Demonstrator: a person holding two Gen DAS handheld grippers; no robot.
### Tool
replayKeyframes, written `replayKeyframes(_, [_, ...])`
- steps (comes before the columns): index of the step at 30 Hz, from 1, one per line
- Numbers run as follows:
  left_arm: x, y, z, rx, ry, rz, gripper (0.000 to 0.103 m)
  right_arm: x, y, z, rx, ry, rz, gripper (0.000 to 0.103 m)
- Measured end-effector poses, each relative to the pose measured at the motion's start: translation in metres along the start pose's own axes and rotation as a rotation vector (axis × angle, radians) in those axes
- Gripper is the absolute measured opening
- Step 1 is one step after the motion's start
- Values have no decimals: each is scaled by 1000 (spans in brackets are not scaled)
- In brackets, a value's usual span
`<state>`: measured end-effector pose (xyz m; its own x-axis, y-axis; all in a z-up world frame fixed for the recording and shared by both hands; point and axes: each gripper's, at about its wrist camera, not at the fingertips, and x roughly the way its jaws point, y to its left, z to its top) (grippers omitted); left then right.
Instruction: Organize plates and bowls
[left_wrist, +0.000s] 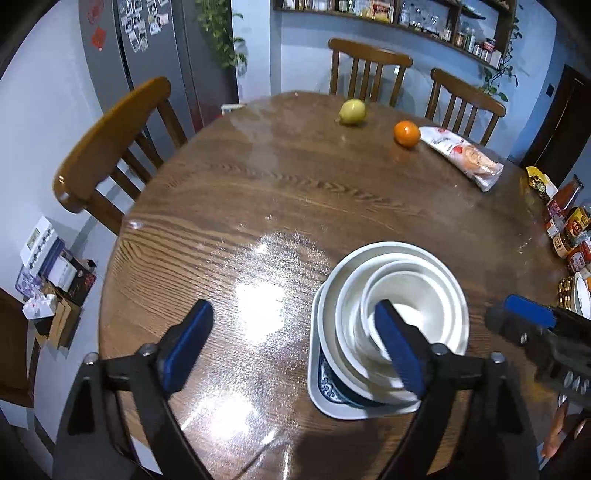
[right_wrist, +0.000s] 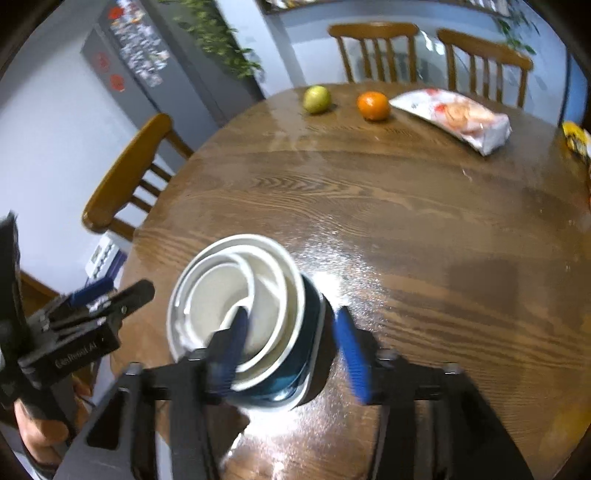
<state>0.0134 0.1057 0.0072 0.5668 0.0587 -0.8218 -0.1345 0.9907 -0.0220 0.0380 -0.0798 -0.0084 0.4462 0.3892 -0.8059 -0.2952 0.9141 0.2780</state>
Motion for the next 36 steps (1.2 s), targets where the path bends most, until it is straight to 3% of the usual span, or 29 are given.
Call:
replayKeyframes(2, [-8, -1, -3, 1, -18, 7, 102, -8, 7, -6, -44, -18, 0, 78])
replayKeyframes(5, [-17, -4, -10, 7, -32, 11, 102, -16, 14, -13, -105, -33, 7, 87])
replayKeyframes(12, [-31, -10, -22, -1, -44, 64, 102, -22, 15, -31, -165, -33, 12, 89])
replayKeyframes(23, [-45, -20, -46, -29, -36, 71, 102, -30, 18, -56, -199, -17, 47, 89])
replayKeyframes(32, [-51, -24, -61, -38, -21, 124, 102, -33, 14, -63, -196, -1, 59, 89])
replayKeyframes(36, [-48, -24, -64, -37, -5, 115, 102, -32, 13, -64, -185, 7, 55, 89])
